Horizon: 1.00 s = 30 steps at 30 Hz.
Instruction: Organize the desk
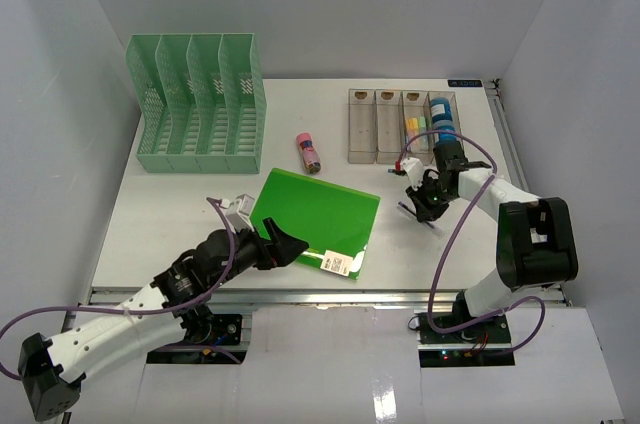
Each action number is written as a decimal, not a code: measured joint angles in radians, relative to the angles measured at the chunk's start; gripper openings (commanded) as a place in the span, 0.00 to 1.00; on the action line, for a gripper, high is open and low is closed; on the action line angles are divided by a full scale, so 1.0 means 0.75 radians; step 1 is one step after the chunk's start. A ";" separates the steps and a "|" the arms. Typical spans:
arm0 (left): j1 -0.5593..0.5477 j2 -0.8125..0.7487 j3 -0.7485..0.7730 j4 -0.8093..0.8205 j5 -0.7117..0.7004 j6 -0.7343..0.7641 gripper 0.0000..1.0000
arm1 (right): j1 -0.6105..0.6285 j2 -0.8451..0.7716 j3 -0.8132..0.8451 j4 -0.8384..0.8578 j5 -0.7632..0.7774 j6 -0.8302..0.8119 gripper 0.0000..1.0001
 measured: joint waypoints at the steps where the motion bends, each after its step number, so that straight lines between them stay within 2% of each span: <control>1: 0.000 -0.004 -0.004 -0.001 0.000 -0.002 0.98 | 0.000 -0.003 0.027 -0.047 -0.040 -0.005 0.08; 5: 0.000 -0.007 -0.011 0.004 0.000 -0.004 0.98 | 0.003 -0.010 0.241 -0.201 -0.191 -0.001 0.08; 9: 0.000 -0.001 -0.031 0.033 0.001 -0.013 0.98 | 0.004 0.015 0.556 -0.237 -0.314 0.057 0.08; 14: 0.000 0.049 -0.056 0.073 0.009 -0.023 0.98 | 0.007 0.217 0.931 -0.218 -0.413 0.218 0.08; 18: 0.000 0.087 -0.062 0.098 0.015 -0.029 0.98 | 0.009 0.442 1.137 -0.149 -0.408 0.423 0.08; 24: 0.000 0.126 -0.063 0.119 0.023 -0.032 0.98 | 0.009 0.682 1.282 -0.004 -0.328 0.726 0.08; 27: 0.000 0.127 -0.063 0.119 0.025 -0.033 0.98 | 0.009 0.728 1.283 0.073 -0.245 0.835 0.08; 30: 0.000 0.124 -0.064 0.120 0.025 -0.034 0.98 | 0.008 0.749 1.283 0.135 -0.176 0.897 0.13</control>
